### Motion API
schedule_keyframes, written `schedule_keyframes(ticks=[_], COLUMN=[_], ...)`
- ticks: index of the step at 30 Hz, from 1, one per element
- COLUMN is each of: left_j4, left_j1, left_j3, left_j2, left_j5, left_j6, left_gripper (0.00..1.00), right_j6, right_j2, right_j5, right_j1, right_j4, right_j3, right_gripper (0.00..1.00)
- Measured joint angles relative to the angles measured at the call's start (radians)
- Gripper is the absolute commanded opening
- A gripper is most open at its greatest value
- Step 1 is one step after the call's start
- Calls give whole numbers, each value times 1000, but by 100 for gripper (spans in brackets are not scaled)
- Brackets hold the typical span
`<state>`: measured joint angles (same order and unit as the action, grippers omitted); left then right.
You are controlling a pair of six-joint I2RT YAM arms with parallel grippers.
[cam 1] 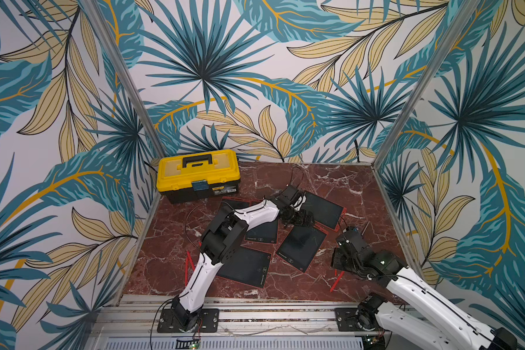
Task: Place the stylus back onto the writing tablet
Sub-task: Adjust the writing tablet at the center of the board.
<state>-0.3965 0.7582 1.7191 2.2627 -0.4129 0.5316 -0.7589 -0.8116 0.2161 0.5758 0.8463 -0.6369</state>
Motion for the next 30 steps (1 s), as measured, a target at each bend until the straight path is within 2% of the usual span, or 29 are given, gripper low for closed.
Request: schedule_keyframes(ticks=[10,15,24,30], left_j4=[51,64,51,51], left_j1=[58,66,79,157], left_j3=[-31,-116,-343,-510], left_j2=[-4,-60,-309,-481], left_j5=[-85,-88,-29,9], left_j6=[-3,-7,54,161], left_gripper=[99,99,98,98], right_j6=[-27,-31,-20,5], right_j2=[24,48,71,89], right_j5=[-6,11,20,42], right_j1=[0,0,0,0], right_j4=[-6,19,24,31], right_j3=[2,1,1,-6], right_gripper=[0,0,0,0])
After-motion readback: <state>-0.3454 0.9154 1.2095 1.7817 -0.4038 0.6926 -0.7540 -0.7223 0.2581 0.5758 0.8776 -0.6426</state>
